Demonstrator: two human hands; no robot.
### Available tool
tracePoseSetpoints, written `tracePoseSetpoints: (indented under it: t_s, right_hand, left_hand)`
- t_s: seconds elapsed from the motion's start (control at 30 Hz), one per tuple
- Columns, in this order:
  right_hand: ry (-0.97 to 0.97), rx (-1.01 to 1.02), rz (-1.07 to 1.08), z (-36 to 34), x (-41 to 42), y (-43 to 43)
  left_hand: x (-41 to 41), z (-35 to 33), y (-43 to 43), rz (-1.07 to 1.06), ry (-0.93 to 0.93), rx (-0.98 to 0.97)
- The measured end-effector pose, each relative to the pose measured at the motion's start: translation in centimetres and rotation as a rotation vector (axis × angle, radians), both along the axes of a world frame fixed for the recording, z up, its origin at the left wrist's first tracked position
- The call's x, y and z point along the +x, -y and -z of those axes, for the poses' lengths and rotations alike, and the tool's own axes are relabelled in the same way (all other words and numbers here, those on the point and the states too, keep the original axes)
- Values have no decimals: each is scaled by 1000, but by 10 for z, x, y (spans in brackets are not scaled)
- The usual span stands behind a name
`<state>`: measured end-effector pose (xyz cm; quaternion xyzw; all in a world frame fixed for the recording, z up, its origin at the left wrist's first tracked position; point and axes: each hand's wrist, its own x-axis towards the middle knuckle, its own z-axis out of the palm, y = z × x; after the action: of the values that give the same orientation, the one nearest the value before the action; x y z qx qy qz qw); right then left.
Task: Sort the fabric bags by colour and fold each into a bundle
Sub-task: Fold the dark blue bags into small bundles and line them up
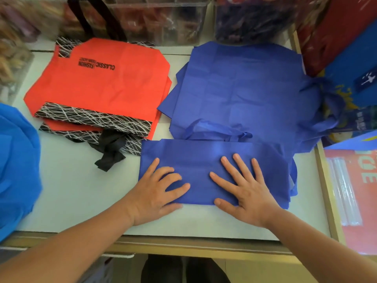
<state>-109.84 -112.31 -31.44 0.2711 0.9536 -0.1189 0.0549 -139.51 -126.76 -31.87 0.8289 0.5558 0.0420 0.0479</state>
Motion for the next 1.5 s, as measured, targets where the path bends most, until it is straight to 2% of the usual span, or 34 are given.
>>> tracePoseSetpoints:
  t_s: [0.1,0.2,0.27,0.37,0.53,0.67,0.77,0.87,0.97,1.1,1.23,1.33,1.43,1.5]
  right_hand:
    - [6,-84,12,-5,1,-4]
    - [35,-123,-41,-16,0,-7]
    - [-17,-125,-50,-27,2,-8]
    - [-109,-110,-86,-38,11,-9]
    - [-187,-309,2,-53,34,-33]
    - [47,-400,157,-78,37,-61]
    - [177,-279,300,-79,25,-72]
    - [142,75,324,-64,12,-78]
    - [72,407,200,-37,13,-76]
    - [30,562,272,-13,19,-79]
    - [-96,559,307,-3,21,-83]
    - [-138,499,340,4,21,-90]
    - [-172,495,369,7,20,-91]
    - [-176,486,375,8,20,-91]
  left_hand:
    - [-3,-9,5,59,-79,27]
    - [-11,-20,9,36,-52,-114]
    - [-14,-28,8,9,-40,-186]
    - [-17,-37,7,-72,-43,-190]
    - [-15,-63,9,-343,219,-380]
    - [-22,-64,13,-501,506,-544]
    - [-26,-53,2,-656,682,-455]
    - [-27,-40,-18,-755,721,-353]
    - [-24,-29,-33,-747,652,-190]
    - [-20,-19,-37,-734,613,-103]
    - [-14,-8,-38,-752,500,9]
    - [-17,-4,-44,-767,421,22]
    - [-8,-13,-49,-675,72,137]
    - [7,-17,-57,-482,-19,219]
